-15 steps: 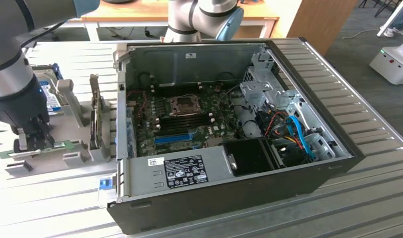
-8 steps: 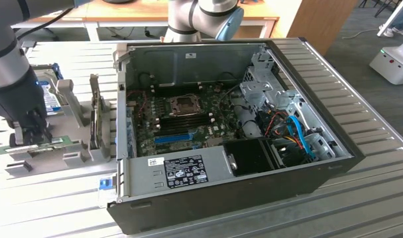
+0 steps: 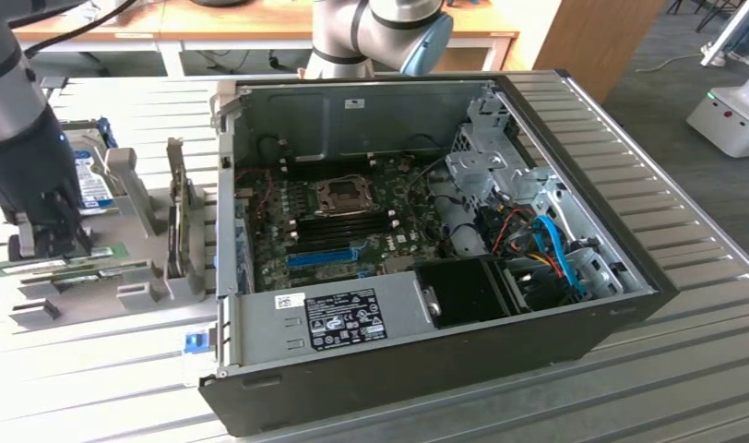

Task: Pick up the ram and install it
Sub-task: 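Pick up the ram and move it above insertion slot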

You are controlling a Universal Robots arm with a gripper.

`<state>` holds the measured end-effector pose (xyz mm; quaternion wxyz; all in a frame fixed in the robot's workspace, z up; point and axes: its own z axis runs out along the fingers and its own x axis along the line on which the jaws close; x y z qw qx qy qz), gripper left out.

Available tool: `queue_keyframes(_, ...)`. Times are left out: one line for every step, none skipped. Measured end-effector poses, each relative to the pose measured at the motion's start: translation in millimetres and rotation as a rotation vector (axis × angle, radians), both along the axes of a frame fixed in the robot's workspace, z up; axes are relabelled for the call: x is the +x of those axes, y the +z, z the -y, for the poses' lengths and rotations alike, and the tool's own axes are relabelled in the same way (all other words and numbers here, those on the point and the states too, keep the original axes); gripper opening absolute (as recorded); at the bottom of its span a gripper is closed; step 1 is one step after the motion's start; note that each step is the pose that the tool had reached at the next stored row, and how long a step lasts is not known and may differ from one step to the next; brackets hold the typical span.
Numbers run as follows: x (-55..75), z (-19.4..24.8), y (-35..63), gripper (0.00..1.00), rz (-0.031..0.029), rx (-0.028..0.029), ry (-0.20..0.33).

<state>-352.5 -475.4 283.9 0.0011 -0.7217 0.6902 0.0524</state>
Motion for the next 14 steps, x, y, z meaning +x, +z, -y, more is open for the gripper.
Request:
queue_keyframes(0.1,-0.2,2.1,0.12,0.0001,0.0,0.0)
queue_keyframes(0.2,-0.4,4.4,0.12,0.0,0.0,-0.001)
queue_keyframes(0.3,-0.6,6.6,0.12,0.0001,0.0,-0.001)
queue_keyframes(0.5,-0.8,8.9,0.12,0.0,0.0,-0.002)
queue_keyframes(0.6,-1.0,10.8,0.12,0.0,-0.0001,-0.003)
queue_keyframes(0.7,-1.2,12.6,0.12,0.0,0.0,-0.003)
queue_keyframes(0.9,-1.4,14.4,0.12,0.0001,0.0,-0.003)
queue_keyframes(1.1,-1.6,16.3,0.12,0.0001,0.0,-0.004)
queue_keyframes(1.2,-1.8,18.3,0.12,0.0,0.0,-0.004)
queue_keyframes(1.3,-1.9,20.5,0.12,0.0001,0.0,-0.005)
queue_keyframes(1.4,-2.1,22.6,0.12,0.0001,0.0,-0.006)
queue_keyframes(1.5,-2.3,24.6,0.12,0.0001,0.0,-0.006)
queue_keyframes(1.6,-2.5,26.8,0.12,0.0,0.0,-0.007)
queue_keyframes(1.7,-2.7,28.9,0.12,0.0001,0.0,-0.007)
